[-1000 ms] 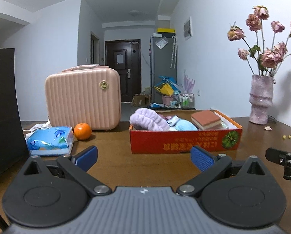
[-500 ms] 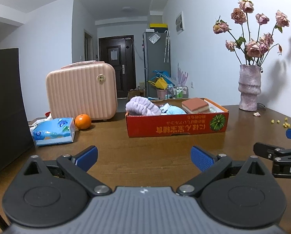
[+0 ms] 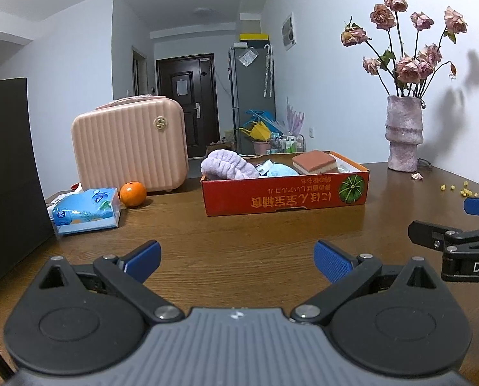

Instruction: Organize soft objects

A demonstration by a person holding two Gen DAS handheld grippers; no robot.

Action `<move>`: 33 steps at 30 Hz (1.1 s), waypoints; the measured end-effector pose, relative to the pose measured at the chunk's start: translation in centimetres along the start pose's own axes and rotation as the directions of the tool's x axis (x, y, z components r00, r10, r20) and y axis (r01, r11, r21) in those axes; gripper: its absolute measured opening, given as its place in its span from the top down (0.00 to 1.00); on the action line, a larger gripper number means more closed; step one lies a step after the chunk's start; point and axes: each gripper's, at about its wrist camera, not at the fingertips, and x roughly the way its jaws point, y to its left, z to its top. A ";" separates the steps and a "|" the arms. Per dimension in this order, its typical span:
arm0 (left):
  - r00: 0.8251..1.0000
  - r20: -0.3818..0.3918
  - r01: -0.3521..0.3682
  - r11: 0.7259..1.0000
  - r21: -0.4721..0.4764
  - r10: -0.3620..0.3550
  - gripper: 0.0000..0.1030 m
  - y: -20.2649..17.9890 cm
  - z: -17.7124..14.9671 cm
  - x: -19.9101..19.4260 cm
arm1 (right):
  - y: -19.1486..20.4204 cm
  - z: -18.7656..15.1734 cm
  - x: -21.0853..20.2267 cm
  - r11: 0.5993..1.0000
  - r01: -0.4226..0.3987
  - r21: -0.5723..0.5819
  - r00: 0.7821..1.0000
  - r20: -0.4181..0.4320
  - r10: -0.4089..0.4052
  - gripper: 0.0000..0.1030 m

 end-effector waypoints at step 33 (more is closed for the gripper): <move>1.000 -0.003 -0.006 1.000 0.001 0.006 0.00 -0.1 -0.1 0.1 | -0.2 0.1 -0.2 1.000 -0.008 0.013 1.000 0.010 0.008 0.00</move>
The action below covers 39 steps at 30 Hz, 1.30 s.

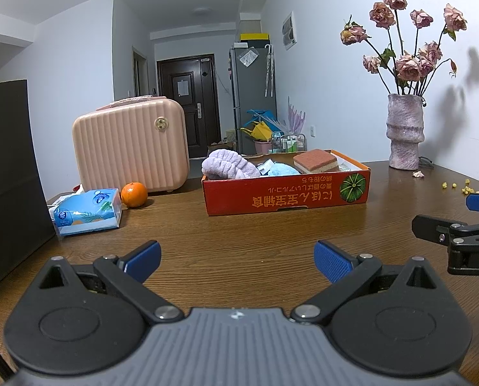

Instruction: Organize soft objects

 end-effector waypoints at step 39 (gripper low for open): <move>1.000 0.026 -0.001 1.000 -0.001 0.001 0.00 0.1 0.0 -0.2 | -0.3 0.4 -0.2 1.000 0.004 0.005 1.000 0.015 -0.004 0.00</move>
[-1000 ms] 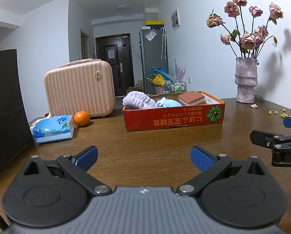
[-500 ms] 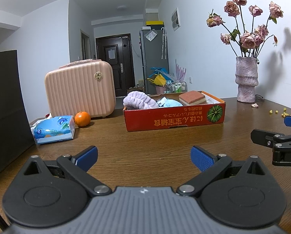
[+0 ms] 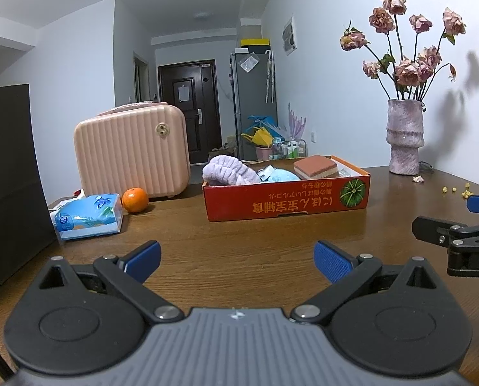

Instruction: Organize soft objects

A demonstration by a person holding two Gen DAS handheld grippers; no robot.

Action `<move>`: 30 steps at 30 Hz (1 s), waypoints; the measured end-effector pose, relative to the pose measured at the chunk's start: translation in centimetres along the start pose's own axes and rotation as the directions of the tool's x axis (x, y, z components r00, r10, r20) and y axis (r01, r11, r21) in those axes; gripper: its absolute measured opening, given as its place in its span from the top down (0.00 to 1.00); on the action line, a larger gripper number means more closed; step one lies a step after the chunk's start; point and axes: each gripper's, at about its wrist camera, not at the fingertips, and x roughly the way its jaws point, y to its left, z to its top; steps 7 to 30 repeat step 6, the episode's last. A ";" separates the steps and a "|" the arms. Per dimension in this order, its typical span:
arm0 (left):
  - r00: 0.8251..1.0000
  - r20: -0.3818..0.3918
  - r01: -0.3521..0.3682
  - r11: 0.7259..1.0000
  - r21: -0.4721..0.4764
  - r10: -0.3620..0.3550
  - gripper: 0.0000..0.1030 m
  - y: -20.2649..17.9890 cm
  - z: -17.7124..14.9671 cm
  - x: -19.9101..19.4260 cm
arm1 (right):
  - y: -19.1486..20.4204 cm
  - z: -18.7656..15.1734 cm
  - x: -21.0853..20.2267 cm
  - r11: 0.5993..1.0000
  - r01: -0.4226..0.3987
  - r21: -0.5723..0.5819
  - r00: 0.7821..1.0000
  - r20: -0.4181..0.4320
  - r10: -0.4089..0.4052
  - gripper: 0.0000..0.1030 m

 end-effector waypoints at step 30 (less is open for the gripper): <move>1.000 0.011 0.000 1.000 0.003 0.000 0.00 -0.1 -0.1 -0.2 | 0.0 0.0 0.0 1.000 0.001 0.000 1.000 0.004 -0.001 0.00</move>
